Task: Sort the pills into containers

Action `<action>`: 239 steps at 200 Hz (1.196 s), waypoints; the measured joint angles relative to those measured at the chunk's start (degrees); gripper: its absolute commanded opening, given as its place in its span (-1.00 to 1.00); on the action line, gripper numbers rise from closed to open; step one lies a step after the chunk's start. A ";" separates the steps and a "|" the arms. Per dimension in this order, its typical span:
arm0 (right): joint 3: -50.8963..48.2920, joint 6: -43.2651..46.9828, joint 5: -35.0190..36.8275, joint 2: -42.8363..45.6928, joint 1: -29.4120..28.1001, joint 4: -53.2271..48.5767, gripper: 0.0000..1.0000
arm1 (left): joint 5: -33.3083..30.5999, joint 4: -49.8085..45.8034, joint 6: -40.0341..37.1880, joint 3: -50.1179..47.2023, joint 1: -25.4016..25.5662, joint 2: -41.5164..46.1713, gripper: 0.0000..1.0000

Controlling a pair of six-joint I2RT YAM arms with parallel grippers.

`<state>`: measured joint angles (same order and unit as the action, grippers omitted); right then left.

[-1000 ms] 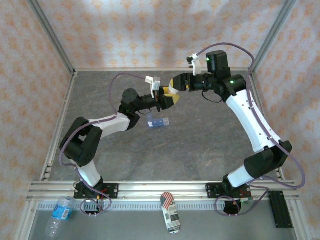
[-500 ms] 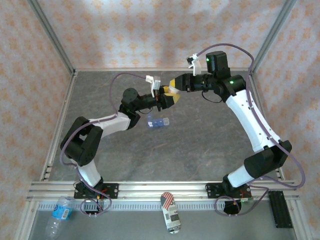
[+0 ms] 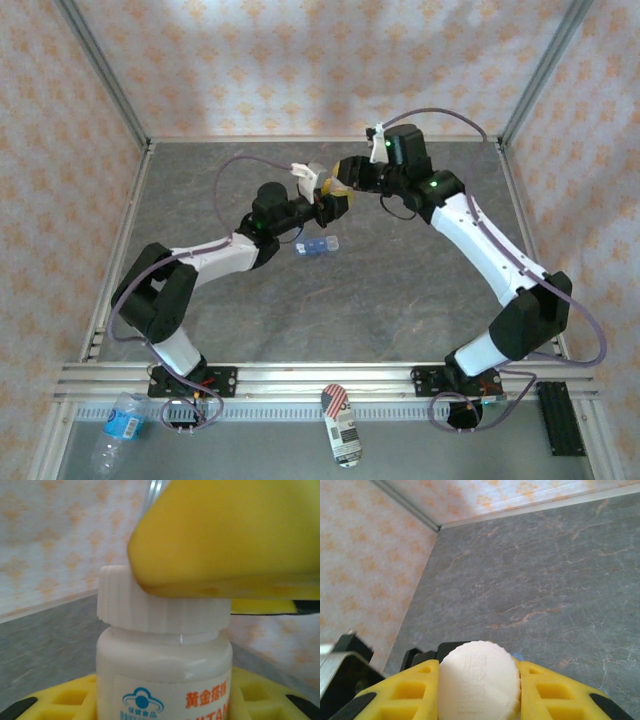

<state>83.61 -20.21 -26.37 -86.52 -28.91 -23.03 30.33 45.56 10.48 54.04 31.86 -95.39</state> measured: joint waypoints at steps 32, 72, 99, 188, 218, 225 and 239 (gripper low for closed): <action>-1.03 -4.55 5.03 -1.60 -1.60 3.17 -0.44 | -7.52 -2.23 -2.58 -0.17 1.03 0.00 -1.00; -0.63 -5.66 5.84 -1.86 -1.53 2.86 0.24 | -9.99 -1.75 -3.98 -0.17 1.66 0.00 -1.00; -1.38 -4.72 2.23 0.57 1.40 1.73 0.54 | -8.02 1.55 -3.48 -0.20 1.73 0.04 -1.00; 10.45 12.52 -15.39 5.77 8.70 -10.16 0.52 | 14.64 17.59 12.26 2.14 -4.76 -2.10 -1.00; 12.00 15.26 -18.88 1.33 8.70 -14.16 0.47 | 20.04 18.84 15.96 3.50 -4.48 -3.28 -1.00; 12.04 15.50 -19.80 0.72 8.70 -14.60 0.45 | 20.72 18.82 16.61 3.58 -4.48 -3.39 -1.00; 12.41 15.91 -20.87 0.13 8.70 -15.08 0.41 | 22.01 18.86 17.68 3.67 -4.50 -3.98 -1.00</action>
<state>96.03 -4.29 -47.24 -86.39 -20.21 -38.11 52.34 64.42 28.16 57.71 27.35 -99.37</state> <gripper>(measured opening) 0.719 0.448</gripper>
